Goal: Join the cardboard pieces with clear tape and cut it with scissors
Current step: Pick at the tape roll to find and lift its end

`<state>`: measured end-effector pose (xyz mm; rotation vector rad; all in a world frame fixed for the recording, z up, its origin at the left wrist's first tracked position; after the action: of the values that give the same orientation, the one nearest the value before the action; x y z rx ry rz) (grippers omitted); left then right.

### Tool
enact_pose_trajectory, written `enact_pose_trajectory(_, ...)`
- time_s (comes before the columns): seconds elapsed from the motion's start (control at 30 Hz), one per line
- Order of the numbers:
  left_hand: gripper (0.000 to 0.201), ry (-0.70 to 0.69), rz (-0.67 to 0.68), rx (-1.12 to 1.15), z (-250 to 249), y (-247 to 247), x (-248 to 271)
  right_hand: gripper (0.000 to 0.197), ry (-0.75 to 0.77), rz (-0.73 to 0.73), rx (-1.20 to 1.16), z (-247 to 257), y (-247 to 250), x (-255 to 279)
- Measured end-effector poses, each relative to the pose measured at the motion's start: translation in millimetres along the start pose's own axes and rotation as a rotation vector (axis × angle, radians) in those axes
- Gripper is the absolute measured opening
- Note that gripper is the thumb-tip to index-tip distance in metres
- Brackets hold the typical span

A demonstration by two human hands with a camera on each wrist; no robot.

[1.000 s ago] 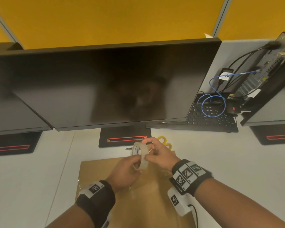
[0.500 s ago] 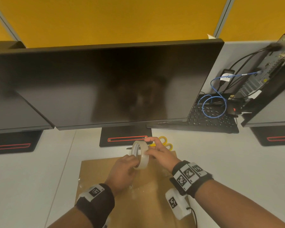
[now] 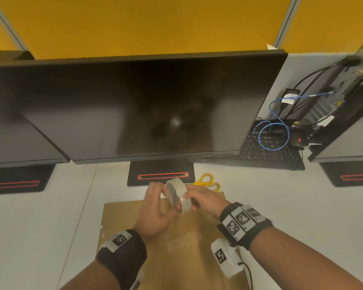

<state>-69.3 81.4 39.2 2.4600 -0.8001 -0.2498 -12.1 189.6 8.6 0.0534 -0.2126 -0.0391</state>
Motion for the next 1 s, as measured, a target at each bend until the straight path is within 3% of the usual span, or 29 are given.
enact_pose_trajectory(0.07, 0.045, 0.034, -0.104, 0.015, 3, 9, -6, 0.029, 0.016, 0.033, 0.009, 2, -4, 2)
enact_pose_trajectory(0.23, 0.048, 0.180, 0.035, 0.067, 11, 0, -19, 0.023, 0.026, 0.062, 0.034, 2, -13, 6)
enact_pose_trajectory(0.53, 0.044, 0.414, -0.059, 0.237, 28, 3, -14, 0.027, 0.058, 0.106, 0.017, 14, -11, 7)
enact_pose_trajectory(0.73, 0.040, 0.466, -0.072, 0.266, 44, 6, -22, 0.032, 0.103, 0.090, -0.007, 24, -15, 6)
enact_pose_trajectory(0.87, 0.036, 0.484, -0.056, 0.234, 47, 7, -22, 0.022, 0.143, 0.086, -0.062, 33, -16, 5)
enact_pose_trajectory(0.97, 0.031, 0.429, -0.024, 0.131, 37, 8, -20, 0.026, 0.133, 0.075, -0.013, 29, -14, 2)
enact_pose_trajectory(1.0, 0.041, 0.374, -0.011, 0.093, 30, 9, -19, 0.028, 0.126, 0.069, 0.021, 28, -13, 1)
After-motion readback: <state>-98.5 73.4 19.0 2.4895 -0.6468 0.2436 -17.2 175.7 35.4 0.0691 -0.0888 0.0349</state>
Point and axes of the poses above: each hand's wrist, its own x-axis away from the middle knuckle, its own y-axis out of the back of the hand, z = x × y, the point moved 9 cm from there along -x, towards the middle knuckle, and after that the axes turned 13 degrees about y, right-handed, at the moved point
